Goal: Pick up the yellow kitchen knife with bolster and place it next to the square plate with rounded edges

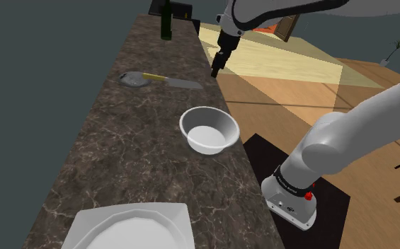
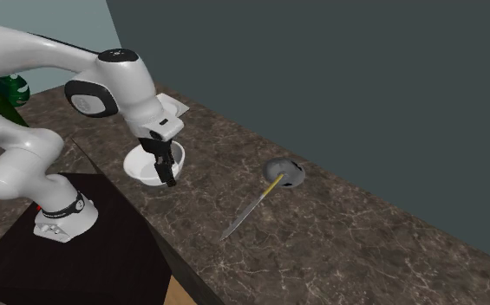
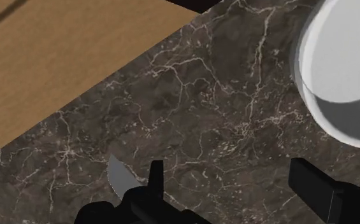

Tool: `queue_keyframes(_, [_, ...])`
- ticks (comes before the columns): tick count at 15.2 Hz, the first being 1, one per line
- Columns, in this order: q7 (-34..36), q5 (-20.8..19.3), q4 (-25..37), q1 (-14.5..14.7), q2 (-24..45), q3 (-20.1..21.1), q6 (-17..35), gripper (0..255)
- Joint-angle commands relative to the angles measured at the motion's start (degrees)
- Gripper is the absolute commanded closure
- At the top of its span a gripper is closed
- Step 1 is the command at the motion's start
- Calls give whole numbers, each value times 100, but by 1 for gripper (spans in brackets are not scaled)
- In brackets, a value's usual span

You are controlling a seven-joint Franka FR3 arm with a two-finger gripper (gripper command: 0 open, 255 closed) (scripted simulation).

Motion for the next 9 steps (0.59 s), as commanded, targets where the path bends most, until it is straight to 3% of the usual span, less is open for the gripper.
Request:
queue_keyframes(1, [-185, 43, 126, 70, 409, -27, 396, 0])
queue_keyframes(9, [-1144, 377, 975, 224, 2038, -148, 1551, 0])
